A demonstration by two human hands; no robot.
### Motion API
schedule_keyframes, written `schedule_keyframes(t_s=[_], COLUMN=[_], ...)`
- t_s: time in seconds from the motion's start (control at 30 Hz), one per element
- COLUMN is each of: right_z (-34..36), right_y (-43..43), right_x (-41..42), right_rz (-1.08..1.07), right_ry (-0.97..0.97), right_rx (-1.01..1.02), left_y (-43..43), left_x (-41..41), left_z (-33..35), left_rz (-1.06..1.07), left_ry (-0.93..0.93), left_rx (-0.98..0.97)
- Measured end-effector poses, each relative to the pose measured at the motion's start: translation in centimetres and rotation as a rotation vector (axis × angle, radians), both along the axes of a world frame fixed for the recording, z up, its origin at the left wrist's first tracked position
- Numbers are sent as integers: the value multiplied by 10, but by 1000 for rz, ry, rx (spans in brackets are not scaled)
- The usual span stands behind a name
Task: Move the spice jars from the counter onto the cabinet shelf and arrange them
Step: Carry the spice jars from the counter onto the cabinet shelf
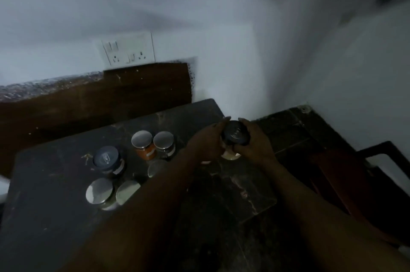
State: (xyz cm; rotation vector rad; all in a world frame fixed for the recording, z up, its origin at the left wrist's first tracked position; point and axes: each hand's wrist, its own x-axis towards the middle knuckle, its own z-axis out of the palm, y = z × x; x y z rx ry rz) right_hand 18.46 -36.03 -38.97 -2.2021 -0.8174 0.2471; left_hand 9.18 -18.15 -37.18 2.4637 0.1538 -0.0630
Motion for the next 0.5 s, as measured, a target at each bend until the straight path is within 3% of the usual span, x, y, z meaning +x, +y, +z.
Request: schedule_keyframes(t_s=[0.2,0.37,0.5], right_z=[93,189,279], right_y=[38,80,118], right_x=[-24,-31,-15], right_rz=[-61,-64,-12], right_ry=[-1,-114,-248], right_rx=[322,566,694], left_y=[33,62,82], left_x=[-18,-20,-6], left_z=[80,168,256], left_rz=[73,179,254], left_ry=[-343,-598,-848], left_rx=[-24,-30,104])
